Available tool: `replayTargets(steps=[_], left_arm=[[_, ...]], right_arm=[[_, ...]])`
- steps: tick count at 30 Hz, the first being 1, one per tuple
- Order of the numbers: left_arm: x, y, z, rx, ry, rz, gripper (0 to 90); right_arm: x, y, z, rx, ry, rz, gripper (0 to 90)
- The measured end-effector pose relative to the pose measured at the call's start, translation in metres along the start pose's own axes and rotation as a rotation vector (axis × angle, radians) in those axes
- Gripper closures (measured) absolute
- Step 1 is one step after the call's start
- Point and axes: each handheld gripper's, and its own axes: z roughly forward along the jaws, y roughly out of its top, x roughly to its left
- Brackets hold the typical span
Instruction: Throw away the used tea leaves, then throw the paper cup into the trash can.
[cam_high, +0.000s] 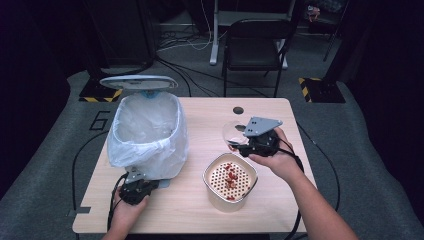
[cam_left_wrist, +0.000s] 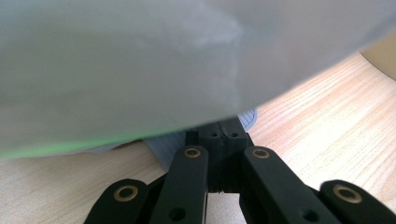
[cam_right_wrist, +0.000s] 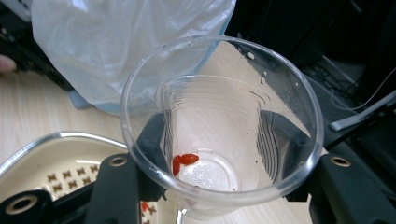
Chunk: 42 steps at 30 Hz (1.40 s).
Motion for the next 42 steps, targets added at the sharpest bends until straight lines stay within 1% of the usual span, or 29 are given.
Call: replayTargets(steps=[3,5,6,8,11,12,17,21,22,23,27,28,29,30,31,32,35,38,41,42], left_arm=[[0.0,0.0,0.0,0.0,-0.001,-0.001,90.0],[0.0,0.0,-0.001,0.009,-0.006,0.002,90.0],[0.0,0.0,0.0,0.007,-0.006,0.001,90.0],[0.0,0.0,0.0,0.002,-0.003,-0.006,90.0],[0.0,0.0,0.0,0.0,-0.004,-0.003,90.0],[0.0,0.0,0.0,0.0,-0.004,-0.004,90.0],[0.0,0.0,0.0,-0.001,-0.003,-0.005,90.0],[0.0,0.0,0.0,-0.001,-0.004,-0.006,90.0],[0.0,0.0,0.0,-0.002,-0.004,-0.007,90.0],[0.0,0.0,0.0,-0.002,-0.004,-0.007,90.0],[0.001,0.0,0.0,-0.003,-0.007,-0.008,90.0],[0.0,0.0,0.001,-0.009,-0.008,-0.015,90.0],[0.002,0.0,0.001,-0.006,-0.016,0.006,90.0],[0.002,0.0,0.0,0.004,-0.017,0.016,90.0],[0.001,0.0,0.0,-0.001,-0.009,-0.004,90.0],[0.001,0.0,0.0,-0.005,-0.011,-0.009,90.0],[0.001,0.0,0.0,-0.004,-0.013,-0.009,90.0],[0.001,0.0,0.0,-0.004,-0.002,-0.013,90.0],[0.001,0.0,0.0,-0.002,-0.004,-0.015,90.0],[0.001,0.0,0.0,-0.009,-0.003,-0.023,90.0]], right_arm=[[-0.002,0.004,0.001,-0.007,0.014,0.046,45.9],[-0.004,0.005,0.002,-0.013,0.025,0.078,45.9],[-0.004,0.006,0.002,-0.014,0.028,0.086,46.0],[-0.006,0.008,0.004,-0.012,0.04,0.121,46.0],[-0.007,0.009,0.007,0.0,0.051,0.149,46.1],[-0.008,0.01,0.008,-0.002,0.057,0.152,46.0],[-0.008,0.015,0.008,-0.009,0.067,0.204,46.2],[-0.007,0.022,0.008,-0.004,0.063,0.221,46.2],[-0.007,0.024,0.007,-0.008,0.062,0.219,46.3],[-0.006,0.028,0.007,-0.01,0.064,0.226,46.3],[-0.004,0.041,0.007,-0.012,0.067,0.228,46.3],[-0.004,0.043,0.007,-0.012,0.068,0.233,46.2],[-0.005,0.046,0.008,-0.018,0.066,0.232,46.2],[-0.006,0.049,0.01,-0.021,0.069,0.24,46.2],[-0.006,0.051,0.011,-0.022,0.07,0.247,46.2],[-0.006,0.054,0.012,-0.026,0.069,0.253,46.2],[-0.007,0.061,0.016,-0.037,0.075,0.249,46.2],[-0.006,0.071,0.022,-0.053,0.09,0.248,46.2],[-0.005,0.084,0.028,-0.063,0.106,0.236,46.2],[-0.004,0.087,0.029,-0.066,0.105,0.236,46.1]])
